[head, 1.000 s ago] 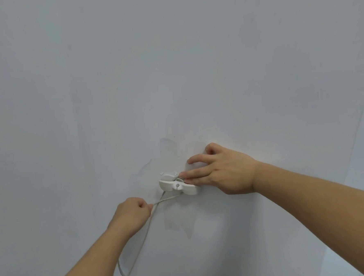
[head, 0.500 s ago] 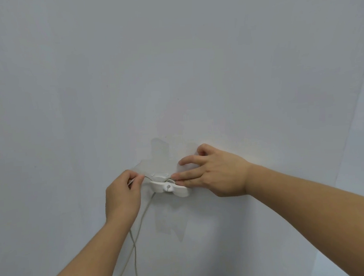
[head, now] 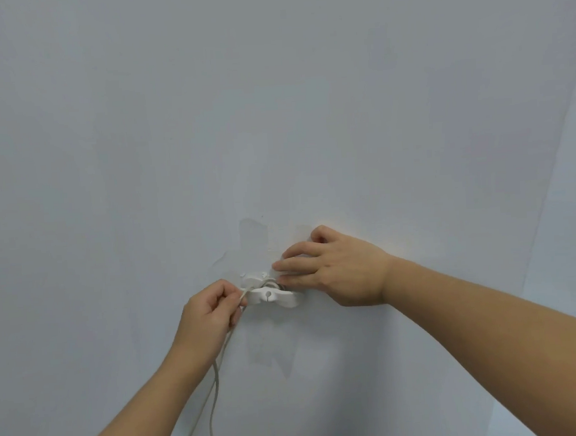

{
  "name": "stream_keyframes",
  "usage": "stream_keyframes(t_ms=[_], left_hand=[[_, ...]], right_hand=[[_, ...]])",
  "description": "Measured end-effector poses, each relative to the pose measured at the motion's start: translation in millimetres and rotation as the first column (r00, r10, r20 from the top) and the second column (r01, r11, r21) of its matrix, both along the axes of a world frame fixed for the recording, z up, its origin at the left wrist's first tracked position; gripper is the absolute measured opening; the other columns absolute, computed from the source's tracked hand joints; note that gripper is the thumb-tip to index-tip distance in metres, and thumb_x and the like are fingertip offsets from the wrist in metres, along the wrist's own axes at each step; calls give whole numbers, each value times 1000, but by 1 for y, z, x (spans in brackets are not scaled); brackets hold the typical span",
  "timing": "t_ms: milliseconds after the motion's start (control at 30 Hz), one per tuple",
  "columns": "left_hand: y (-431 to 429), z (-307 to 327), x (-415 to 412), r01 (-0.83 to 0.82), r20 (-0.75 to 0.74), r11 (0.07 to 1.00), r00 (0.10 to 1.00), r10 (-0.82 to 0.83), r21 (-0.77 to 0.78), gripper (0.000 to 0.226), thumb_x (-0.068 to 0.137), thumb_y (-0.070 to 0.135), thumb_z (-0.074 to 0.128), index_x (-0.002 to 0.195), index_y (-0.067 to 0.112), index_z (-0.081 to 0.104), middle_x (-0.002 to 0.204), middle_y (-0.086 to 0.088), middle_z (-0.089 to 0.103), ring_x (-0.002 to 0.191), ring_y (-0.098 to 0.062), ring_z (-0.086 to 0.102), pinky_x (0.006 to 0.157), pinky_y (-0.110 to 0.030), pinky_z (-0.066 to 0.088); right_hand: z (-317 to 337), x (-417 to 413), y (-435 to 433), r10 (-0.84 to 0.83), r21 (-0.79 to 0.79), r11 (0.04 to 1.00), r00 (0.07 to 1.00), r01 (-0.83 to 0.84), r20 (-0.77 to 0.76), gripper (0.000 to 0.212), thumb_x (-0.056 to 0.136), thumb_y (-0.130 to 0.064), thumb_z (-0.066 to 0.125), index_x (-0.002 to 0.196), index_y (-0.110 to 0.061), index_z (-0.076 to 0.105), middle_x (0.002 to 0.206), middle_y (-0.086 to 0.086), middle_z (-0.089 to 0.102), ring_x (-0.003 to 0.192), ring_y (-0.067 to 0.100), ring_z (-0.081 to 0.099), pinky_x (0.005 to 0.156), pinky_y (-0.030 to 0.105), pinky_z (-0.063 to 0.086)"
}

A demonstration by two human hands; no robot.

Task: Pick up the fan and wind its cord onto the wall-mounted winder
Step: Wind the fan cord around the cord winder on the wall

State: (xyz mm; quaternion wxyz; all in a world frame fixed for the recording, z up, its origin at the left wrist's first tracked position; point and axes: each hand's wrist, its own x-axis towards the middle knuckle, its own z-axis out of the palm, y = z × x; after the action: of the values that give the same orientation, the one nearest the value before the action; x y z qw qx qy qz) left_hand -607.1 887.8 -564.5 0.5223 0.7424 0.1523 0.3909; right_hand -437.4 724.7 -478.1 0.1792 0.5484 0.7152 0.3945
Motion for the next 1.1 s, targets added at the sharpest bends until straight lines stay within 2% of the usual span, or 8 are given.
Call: stream_keyframes(t_ms=[133, 300, 367, 500, 633, 733, 967, 1100], left_hand=[[-7, -4, -3, 203, -106, 937, 965, -241, -285, 29, 97, 11, 48, 71, 4, 58, 51, -8, 53, 36, -12, 35, 40, -18, 27], [-18, -5, 1, 140, -429, 895, 839, -335, -425, 57, 89, 61, 46, 67, 10, 60, 50, -5, 55, 37, -14, 44, 43, -22, 39], [-20, -7, 5, 139, -483, 884, 794, -368, -446, 62, 85, 68, 44, 66, 11, 59, 49, -4, 52, 37, -14, 41, 43, -20, 38], [-24, -11, 17, 223, -379, 871, 833, -403, -438, 47, 94, 48, 48, 72, 9, 58, 51, -2, 51, 40, -11, 36, 44, -21, 31], [-30, -13, 26, 291, -295, 864, 854, -428, -410, 24, 100, 15, 46, 84, 4, 60, 60, -1, 64, 44, -7, 41, 47, -19, 32], [-36, -12, 30, 289, -288, 867, 860, -422, -407, 18, 98, 4, 46, 89, 2, 61, 69, -4, 71, 48, -7, 45, 49, -19, 35], [-43, -7, 30, 351, -209, 869, 875, -437, -348, 18, 98, 11, 50, 96, -1, 63, 72, -5, 73, 47, -7, 51, 49, -18, 43], [-45, -9, 31, 339, -319, 849, 818, -479, -404, 37, 97, 37, 49, 85, 6, 67, 69, -6, 72, 48, -10, 55, 52, -21, 49]], right_hand=[[-1, 0, 0, 12, 29, 1000, 1000, -11, -22, 45, 83, -10, 55, 126, -22, 59, 135, -4, 56, 118, 18, 54, 85, 34, 43], [0, -1, -1, -1, 24, 1000, 1000, 1, -13, 45, 82, -10, 54, 125, -22, 59, 133, -2, 57, 119, 19, 55, 85, 35, 43], [0, -1, -1, -4, 19, 1000, 1000, 4, -8, 43, 83, -11, 54, 124, -24, 59, 133, -2, 57, 119, 19, 54, 86, 35, 41], [0, -1, 0, -14, 7, 1000, 1000, 14, 4, 50, 83, -11, 52, 129, -29, 54, 134, 0, 56, 120, 21, 52, 87, 36, 38], [2, -1, 0, -16, -10, 1000, 999, 17, 48, 57, 81, -12, 53, 133, -35, 50, 135, 1, 55, 120, 21, 52, 86, 36, 38], [2, -2, 0, -25, -23, 999, 997, 26, 71, 60, 81, -12, 55, 134, -38, 49, 136, 1, 54, 121, 21, 52, 86, 37, 38], [4, -2, 0, -38, -48, 998, 992, 44, 123, 69, 79, -10, 52, 138, -42, 43, 141, 1, 49, 124, 23, 49, 86, 38, 37], [4, -2, 0, -44, -47, 998, 992, 49, 116, 66, 80, -9, 46, 137, -42, 45, 140, 1, 51, 124, 23, 50, 86, 38, 38]])
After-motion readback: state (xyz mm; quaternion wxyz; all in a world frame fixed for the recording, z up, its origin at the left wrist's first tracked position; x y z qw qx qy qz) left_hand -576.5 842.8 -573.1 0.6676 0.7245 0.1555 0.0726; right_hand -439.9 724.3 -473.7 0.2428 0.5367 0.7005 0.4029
